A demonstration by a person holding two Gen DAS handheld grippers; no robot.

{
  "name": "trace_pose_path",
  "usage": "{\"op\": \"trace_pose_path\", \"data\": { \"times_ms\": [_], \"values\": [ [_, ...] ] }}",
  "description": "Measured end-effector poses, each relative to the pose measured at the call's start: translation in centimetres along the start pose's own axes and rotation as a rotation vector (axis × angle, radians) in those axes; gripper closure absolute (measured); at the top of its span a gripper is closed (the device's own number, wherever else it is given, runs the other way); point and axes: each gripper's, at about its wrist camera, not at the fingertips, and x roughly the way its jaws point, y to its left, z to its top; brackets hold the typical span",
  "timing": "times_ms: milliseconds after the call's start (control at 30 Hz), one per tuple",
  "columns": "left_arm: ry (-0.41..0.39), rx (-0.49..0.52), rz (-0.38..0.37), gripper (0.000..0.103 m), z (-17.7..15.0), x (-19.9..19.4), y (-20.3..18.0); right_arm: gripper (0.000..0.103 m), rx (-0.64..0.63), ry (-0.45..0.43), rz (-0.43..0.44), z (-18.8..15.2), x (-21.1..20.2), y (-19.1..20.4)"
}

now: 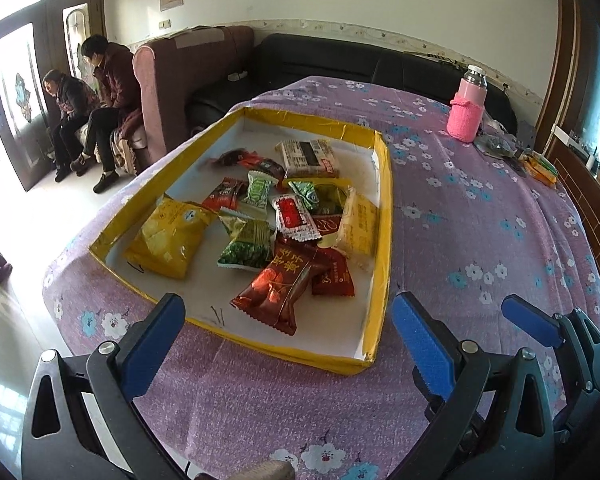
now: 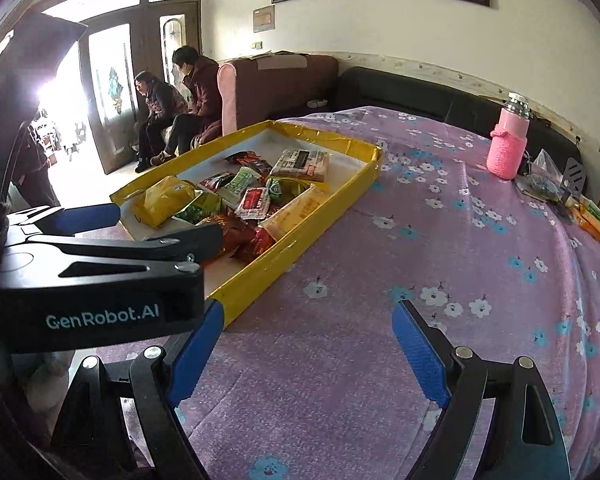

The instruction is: Organize snacks

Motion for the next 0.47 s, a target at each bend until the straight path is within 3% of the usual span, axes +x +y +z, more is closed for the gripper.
{"op": "trace_pose_path", "data": {
  "times_ms": [467],
  "values": [
    [0.046,-0.031,-0.074,0.0,-0.37,0.7,0.4,0.016,0.005,0.001,0.007,0.02,0.24,0.41]
  ]
}}
